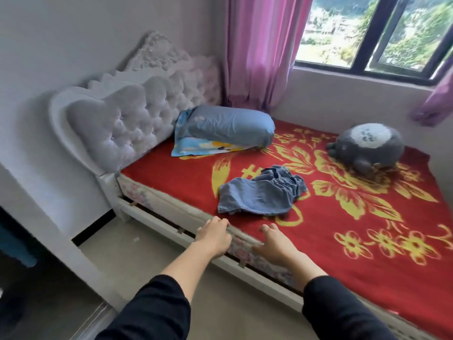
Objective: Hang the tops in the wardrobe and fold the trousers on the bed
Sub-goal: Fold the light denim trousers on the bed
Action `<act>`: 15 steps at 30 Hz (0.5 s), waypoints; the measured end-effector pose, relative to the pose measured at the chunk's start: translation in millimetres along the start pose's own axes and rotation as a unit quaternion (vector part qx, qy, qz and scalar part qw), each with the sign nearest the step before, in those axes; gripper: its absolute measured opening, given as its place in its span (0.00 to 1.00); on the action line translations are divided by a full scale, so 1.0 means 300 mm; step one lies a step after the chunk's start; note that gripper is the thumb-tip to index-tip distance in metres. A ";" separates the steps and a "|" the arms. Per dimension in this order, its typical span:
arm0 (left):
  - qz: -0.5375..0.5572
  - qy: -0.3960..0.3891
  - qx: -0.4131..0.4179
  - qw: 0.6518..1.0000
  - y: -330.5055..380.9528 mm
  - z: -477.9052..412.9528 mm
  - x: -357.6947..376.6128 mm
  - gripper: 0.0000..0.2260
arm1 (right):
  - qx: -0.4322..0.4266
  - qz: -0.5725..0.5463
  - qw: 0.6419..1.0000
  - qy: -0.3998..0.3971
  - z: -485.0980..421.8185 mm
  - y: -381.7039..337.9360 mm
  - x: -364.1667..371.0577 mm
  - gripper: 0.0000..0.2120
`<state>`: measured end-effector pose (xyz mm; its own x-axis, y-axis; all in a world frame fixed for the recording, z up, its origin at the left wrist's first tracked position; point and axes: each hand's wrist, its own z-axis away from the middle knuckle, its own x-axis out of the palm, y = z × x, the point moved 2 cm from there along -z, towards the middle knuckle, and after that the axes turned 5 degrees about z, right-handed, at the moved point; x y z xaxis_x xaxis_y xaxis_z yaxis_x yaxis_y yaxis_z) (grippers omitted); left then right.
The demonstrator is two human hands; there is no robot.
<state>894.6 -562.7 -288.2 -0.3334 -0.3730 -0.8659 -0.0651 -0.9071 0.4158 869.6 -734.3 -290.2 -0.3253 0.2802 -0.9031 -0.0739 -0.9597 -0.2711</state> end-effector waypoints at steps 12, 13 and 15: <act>-0.027 -0.079 0.076 0.994 0.246 -0.826 0.027 0.19 | 0.102 -0.072 0.992 -0.002 -0.621 0.316 -0.191 0.22; -0.031 -0.083 0.085 0.992 0.268 -0.885 0.027 0.19 | 0.110 -0.081 0.991 0.002 -0.664 0.334 -0.207 0.24; -0.033 -0.090 0.102 0.990 0.315 -1.025 0.032 0.19 | 0.132 -0.100 0.986 0.012 -0.766 0.386 -0.242 0.26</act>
<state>1174.5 -711.9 -342.7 -0.4834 -0.2565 -0.8370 -0.2752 -0.8631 0.4234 1101.2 -860.9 -332.5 -0.2570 0.4609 -0.8494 -0.3785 -0.8567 -0.3504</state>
